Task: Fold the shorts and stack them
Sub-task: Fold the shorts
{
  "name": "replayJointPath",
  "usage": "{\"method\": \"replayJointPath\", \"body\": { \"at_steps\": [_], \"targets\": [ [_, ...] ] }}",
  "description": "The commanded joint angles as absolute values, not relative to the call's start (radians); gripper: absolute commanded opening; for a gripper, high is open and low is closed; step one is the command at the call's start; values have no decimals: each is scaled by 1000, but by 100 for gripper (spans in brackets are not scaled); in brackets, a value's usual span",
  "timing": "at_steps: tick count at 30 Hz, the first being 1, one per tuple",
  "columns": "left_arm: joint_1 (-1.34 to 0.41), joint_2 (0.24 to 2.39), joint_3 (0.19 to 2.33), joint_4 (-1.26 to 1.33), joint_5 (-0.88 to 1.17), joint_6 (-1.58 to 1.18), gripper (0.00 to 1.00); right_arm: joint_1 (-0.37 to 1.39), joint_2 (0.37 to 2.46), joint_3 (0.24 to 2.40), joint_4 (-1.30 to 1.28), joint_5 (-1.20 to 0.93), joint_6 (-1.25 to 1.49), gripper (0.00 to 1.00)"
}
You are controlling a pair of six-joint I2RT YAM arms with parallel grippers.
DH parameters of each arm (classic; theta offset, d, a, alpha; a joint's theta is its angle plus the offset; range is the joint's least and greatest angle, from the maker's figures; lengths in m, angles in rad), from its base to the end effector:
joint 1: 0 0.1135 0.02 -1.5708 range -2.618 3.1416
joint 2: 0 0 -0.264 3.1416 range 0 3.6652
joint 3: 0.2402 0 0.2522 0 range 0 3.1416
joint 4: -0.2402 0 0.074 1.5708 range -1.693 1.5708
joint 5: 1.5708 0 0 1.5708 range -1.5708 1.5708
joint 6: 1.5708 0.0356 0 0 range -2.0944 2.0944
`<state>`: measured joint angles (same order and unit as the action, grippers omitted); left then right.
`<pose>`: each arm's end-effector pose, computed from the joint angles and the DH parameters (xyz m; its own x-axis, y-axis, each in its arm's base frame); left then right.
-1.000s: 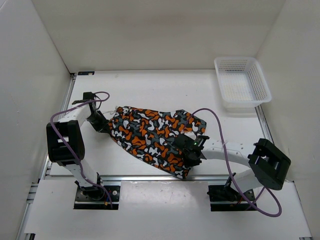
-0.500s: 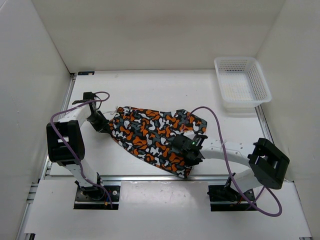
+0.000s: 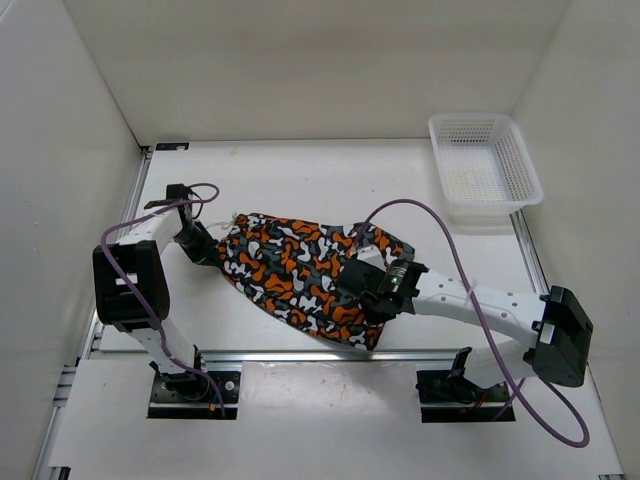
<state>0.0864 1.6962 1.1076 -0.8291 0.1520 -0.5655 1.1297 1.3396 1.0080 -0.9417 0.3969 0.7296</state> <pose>0.3060 0.0211 0.1814 -0.7980 -0.6007 -0.0486 -0.5802 0.7875 -0.2081 0.1157 0.2129 0.2453 -0.8279 -0.3137 -0.4649 -0.3135 0.9462 -0.0801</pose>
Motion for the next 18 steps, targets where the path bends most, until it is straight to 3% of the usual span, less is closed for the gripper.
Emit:
{"method": "replayJointPath", "body": {
  "at_steps": [1,16,18],
  "targets": [
    [83,1663,1126,-813,146,-566,15,1149,1330,1009,-996,361,680,1],
    [83,1663,1126,-813,146,-566,15,1187,1309,1018,-992,288,635,1],
    [83,1663,1126,-813,146,-575,15,1187,1308,1019,-992,288,635,7]
  ]
}}
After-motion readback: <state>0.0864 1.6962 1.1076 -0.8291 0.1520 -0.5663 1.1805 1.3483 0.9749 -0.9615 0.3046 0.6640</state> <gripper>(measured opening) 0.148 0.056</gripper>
